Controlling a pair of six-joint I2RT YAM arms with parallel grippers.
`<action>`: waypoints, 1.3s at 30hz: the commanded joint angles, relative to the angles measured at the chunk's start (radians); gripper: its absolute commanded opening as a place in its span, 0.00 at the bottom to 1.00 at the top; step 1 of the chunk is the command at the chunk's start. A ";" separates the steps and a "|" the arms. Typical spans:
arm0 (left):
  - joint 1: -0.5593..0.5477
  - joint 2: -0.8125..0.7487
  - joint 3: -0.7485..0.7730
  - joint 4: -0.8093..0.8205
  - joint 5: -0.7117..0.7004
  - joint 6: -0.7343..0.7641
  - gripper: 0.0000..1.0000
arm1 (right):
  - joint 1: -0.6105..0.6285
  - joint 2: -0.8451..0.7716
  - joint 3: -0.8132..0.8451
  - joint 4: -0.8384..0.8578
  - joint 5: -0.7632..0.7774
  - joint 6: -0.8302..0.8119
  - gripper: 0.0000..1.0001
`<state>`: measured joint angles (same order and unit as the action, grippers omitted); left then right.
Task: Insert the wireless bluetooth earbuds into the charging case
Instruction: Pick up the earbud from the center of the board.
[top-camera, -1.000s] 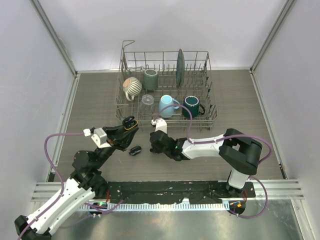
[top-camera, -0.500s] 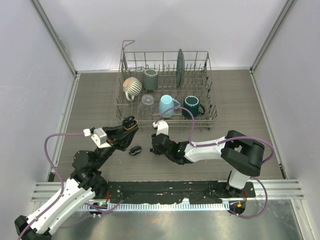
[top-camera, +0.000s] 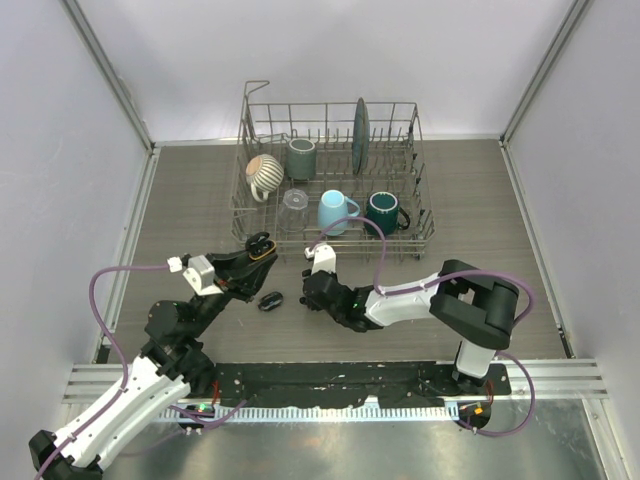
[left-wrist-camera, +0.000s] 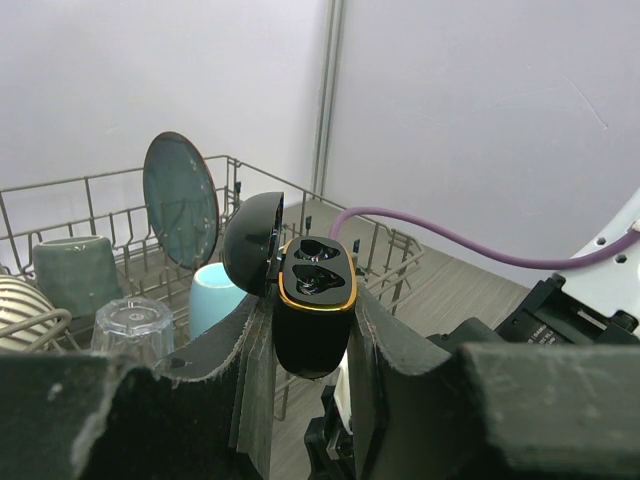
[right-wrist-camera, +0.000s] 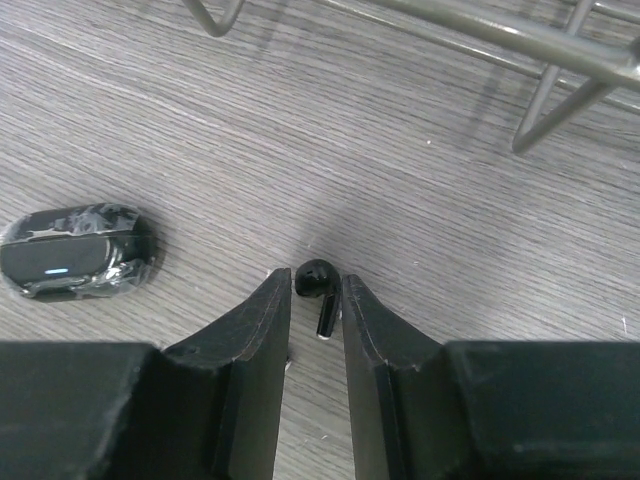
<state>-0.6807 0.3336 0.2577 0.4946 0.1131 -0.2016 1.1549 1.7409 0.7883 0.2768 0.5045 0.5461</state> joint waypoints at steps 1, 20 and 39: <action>-0.002 0.005 0.029 0.025 0.000 0.005 0.00 | 0.006 0.019 0.014 0.044 0.066 -0.014 0.33; -0.002 0.004 0.032 0.018 0.000 0.004 0.00 | 0.006 -0.015 0.028 -0.102 0.078 0.040 0.13; -0.002 0.025 0.015 0.056 0.003 -0.012 0.00 | 0.008 -0.448 -0.239 -0.511 -0.061 0.276 0.18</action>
<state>-0.6807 0.3439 0.2577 0.4911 0.1131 -0.2050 1.1564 1.3415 0.5716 -0.1844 0.4606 0.7544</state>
